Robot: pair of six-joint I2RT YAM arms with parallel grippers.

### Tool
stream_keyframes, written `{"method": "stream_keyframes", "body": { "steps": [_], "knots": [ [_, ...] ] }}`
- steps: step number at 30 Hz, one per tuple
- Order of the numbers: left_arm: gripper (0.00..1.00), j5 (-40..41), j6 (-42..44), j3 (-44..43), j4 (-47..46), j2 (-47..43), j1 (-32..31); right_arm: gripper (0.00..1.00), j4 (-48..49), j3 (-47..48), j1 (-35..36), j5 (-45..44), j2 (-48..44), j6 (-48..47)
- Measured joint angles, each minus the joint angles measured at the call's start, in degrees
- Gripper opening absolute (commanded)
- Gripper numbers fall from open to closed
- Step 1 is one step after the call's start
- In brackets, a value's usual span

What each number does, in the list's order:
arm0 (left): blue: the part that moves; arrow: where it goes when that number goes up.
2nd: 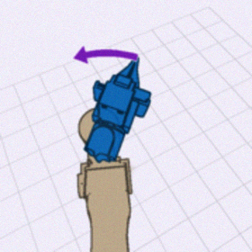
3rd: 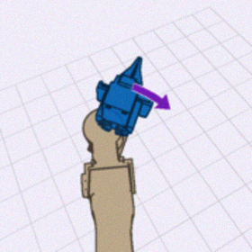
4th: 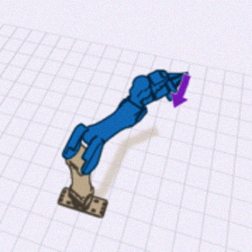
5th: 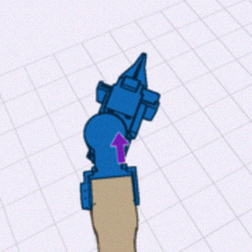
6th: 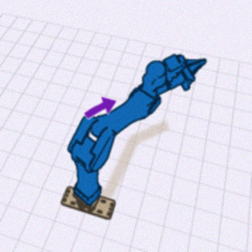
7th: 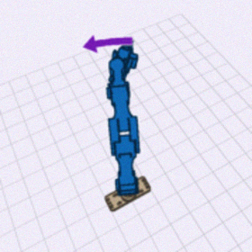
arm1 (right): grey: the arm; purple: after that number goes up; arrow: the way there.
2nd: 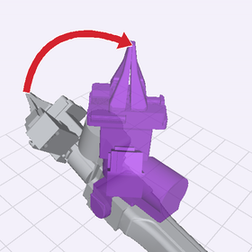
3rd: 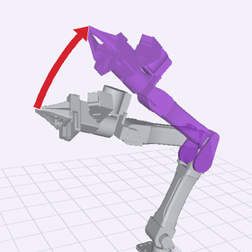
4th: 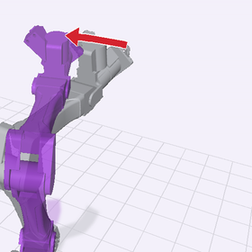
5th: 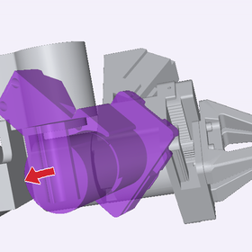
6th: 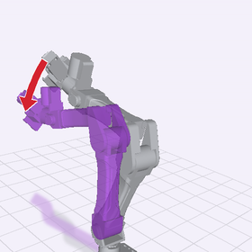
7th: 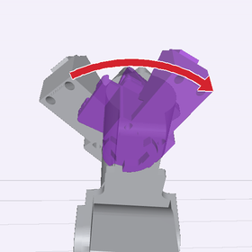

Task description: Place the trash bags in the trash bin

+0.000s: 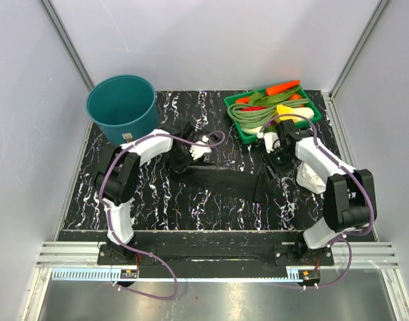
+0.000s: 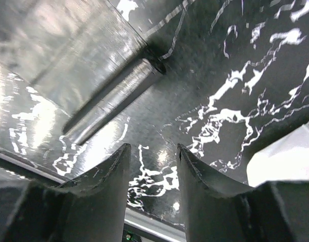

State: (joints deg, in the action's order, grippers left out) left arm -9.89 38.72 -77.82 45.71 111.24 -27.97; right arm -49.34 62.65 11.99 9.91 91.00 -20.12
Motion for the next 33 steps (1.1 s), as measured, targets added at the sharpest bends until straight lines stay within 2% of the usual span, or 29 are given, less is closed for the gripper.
{"method": "stream_keyframes", "body": {
  "steps": [2, 3, 9, 10, 15, 17, 25, 33],
  "knots": [
    [0.01, -1.27, -0.09, -0.59, 1.79, -1.16, 1.14, 0.48, -0.04, 1.6, 0.0, 2.01, -0.81, 0.17],
    [0.08, -2.16, -0.13, -1.25, 2.78, -1.81, 1.7, 0.48, -0.07, 2.32, 0.02, 2.93, -1.07, 0.26],
    [0.31, -8.04, -1.77, -6.88, 5.09, -5.55, 4.7, 0.48, 0.22, 4.9, 2.08, 6.12, -0.15, 0.85],
    [0.34, -8.83, -2.34, -7.72, 5.11, -5.97, 5.14, 0.48, 0.5, 5.49, 2.99, 6.45, 0.7, 0.94],
    [0.6, -11.06, -5.38, -10.71, 4.66, -6.19, 6.51, 0.5, 4.0, 6.67, 6.51, 8.26, 6.43, 1.18],
    [0.67, -11.56, -6.56, -11.67, 4.5, -6.03, 6.75, 0.49, 4.96, 6.64, 7.15, 9.05, 8.76, 1.33],
    [0.77, -10.14, -11.08, -17.25, 3.04, 0.9, 6.56, 0.49, 7.82, 5.86, 8.5, 10.69, 11.43, 1.53],
    [0.78, -5.44, -11.93, -18.08, 2.51, 6.73, 6.08, 0.47, 9.07, 4.42, 9.49, 8.83, 13.16, 1.22]
  ]
}}
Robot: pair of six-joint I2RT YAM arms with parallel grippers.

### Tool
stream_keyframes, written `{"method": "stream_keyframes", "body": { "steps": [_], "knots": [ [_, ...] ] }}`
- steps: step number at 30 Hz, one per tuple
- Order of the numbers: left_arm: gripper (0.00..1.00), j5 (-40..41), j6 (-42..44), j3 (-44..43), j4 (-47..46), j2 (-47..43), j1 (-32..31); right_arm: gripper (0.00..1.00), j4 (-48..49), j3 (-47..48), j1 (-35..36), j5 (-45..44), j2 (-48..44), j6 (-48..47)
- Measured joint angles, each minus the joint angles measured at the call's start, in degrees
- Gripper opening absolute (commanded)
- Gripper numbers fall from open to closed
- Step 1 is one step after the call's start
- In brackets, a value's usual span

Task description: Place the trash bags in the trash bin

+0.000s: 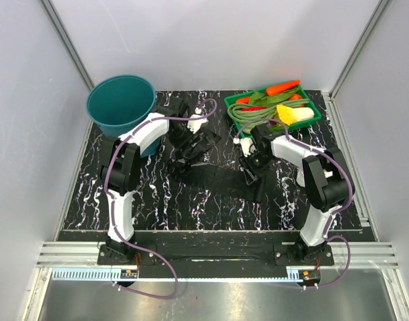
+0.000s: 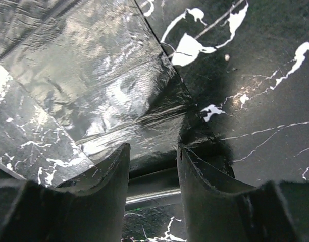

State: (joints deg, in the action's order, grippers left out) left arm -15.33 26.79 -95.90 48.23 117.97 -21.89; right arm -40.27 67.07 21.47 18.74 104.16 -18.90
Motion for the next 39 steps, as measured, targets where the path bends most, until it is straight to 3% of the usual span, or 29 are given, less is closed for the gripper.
{"method": "stream_keyframes", "body": {
  "steps": [11, 21, 33, 39],
  "knots": [
    [0.76, 3.08, 2.95, -1.79, 1.36, 0.7, -1.44, 0.43, -0.98, 0.35, 0.35, -6.47, 1.42, -1.68],
    [0.76, -2.97, 6.32, -17.09, 9.35, 6.34, 1.92, 0.43, -1.62, -0.92, 0.61, -17.35, 0.74, -6.58],
    [0.76, -10.51, 14.47, -32.22, 21.18, 15.34, 2.69, 0.47, -4.2, -2.05, 0.59, -20.17, -0.39, -8.63],
    [0.77, -14.75, 19.43, -35.28, 26.71, 16.92, 2.71, 0.51, -8.17, 1.86, 0.48, -16.33, 0.02, -7.67]
  ]
}}
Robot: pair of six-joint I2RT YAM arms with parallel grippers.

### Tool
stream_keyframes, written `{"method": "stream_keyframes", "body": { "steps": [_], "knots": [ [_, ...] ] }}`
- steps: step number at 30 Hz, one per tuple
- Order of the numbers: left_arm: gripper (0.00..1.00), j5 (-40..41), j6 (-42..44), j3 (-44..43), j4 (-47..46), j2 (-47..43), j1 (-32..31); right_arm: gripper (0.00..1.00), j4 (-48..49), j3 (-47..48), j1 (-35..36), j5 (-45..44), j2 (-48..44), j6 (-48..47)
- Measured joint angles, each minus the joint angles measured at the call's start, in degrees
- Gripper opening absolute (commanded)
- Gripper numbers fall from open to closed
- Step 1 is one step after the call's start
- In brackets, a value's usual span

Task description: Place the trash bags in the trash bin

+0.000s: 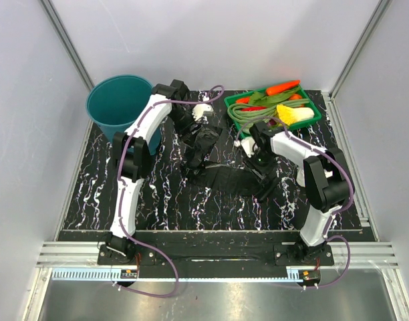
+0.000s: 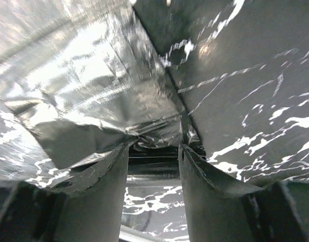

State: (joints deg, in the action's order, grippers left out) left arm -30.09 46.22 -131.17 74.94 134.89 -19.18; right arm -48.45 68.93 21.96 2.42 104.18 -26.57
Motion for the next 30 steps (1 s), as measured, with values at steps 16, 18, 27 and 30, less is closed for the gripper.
{"method": "stream_keyframes", "body": {
  "steps": [16, 18, 27, 30],
  "knots": [
    [0.8, -0.35, -2.78, 2.71, -2.25, -0.28, -3.67, 0.55, 0.11, 7.82, 0.02, 10.05, -0.02, 3.98],
    [0.81, 2.58, -4.46, 5.64, -5.97, -0.28, -4.52, 0.55, 0.2, 8.44, 0.02, 10.75, -0.02, 4.02],
    [0.53, 13.49, -9.75, 14.01, -18.05, -0.13, -5.6, 0.54, 2.43, 2.97, 0.07, 11.17, -0.02, 4.04],
    [0.33, 15.32, -10.32, 14.25, -19.87, -0.13, -5.49, 0.53, 2.32, 0.79, 0.07, 11.04, -0.02, 4.04]
  ]
}}
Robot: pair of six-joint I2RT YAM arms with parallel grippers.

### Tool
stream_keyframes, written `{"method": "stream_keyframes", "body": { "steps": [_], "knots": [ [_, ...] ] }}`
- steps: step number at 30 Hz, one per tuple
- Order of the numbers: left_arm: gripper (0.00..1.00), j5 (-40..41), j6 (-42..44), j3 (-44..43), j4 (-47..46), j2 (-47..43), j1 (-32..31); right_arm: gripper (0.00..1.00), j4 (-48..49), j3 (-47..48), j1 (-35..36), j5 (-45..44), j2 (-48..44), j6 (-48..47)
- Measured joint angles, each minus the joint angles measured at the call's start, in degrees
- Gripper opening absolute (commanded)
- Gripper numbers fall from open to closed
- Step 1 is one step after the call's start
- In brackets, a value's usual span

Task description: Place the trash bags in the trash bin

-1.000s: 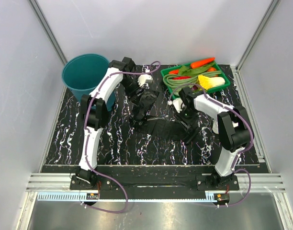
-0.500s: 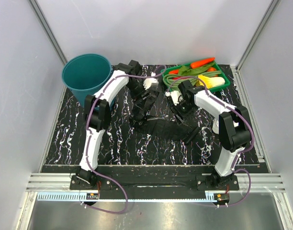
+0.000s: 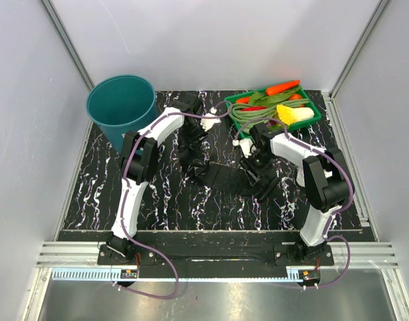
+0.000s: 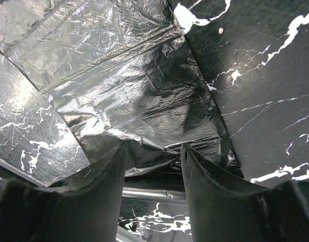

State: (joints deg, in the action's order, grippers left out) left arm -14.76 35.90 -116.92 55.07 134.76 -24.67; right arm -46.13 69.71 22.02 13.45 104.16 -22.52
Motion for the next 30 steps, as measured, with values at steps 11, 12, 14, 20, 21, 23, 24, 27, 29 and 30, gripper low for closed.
{"method": "stream_keyframes", "body": {
  "steps": [11, 12, 14, 20, 21, 23, 24, 27, 29, 30],
  "knots": [
    [0.0, 0.79, 0.04, -0.22, -0.09, 0.02, 0.35, 0.52, 0.85, -0.74, 0.0, -0.5, 0.0, 0.11],
    [0.0, 0.35, 0.0, -0.79, 0.57, 0.02, 0.48, 0.52, 1.03, -0.74, 0.0, -0.55, 0.0, 0.13],
    [0.0, -0.52, -0.24, -2.45, 1.42, 0.02, 0.94, 0.52, 1.38, -0.74, 0.0, -0.9, 0.0, 0.28],
    [0.0, -0.33, -1.9, -6.03, 0.28, 0.0, 2.47, 0.52, 2.27, -0.87, 0.0, -3.23, 0.04, 0.46],
    [0.0, -0.35, -2.36, -6.1, -0.02, 0.0, 2.78, 0.52, 2.47, -0.94, 0.0, -3.54, 0.15, 0.48],
    [0.0, -0.59, -3.19, -6.1, -0.26, -0.02, 3.32, 0.51, 2.91, -1.07, 0.0, -4.26, 0.74, 0.48],
    [0.0, -0.81, -3.67, -6.1, -0.35, -0.02, 3.65, 0.5, 3.26, -1.25, 0.0, -4.7, 1.27, 0.48],
    [0.0, -1.07, -4.57, -6.1, -0.37, -0.52, 4.17, 0.49, 3.52, -1.44, 0.02, -5.73, 1.79, 0.66],
    [0.0, -1.07, -5.01, -6.1, -0.31, -1.31, 4.44, 0.49, 3.54, -1.44, 0.07, -6.12, 1.81, 0.68],
    [0.0, -1.07, -5.2, -6.1, -0.24, -2.05, 4.5, 0.49, 3.58, -1.44, 0.07, -6.32, 1.86, 0.7]
  ]
}}
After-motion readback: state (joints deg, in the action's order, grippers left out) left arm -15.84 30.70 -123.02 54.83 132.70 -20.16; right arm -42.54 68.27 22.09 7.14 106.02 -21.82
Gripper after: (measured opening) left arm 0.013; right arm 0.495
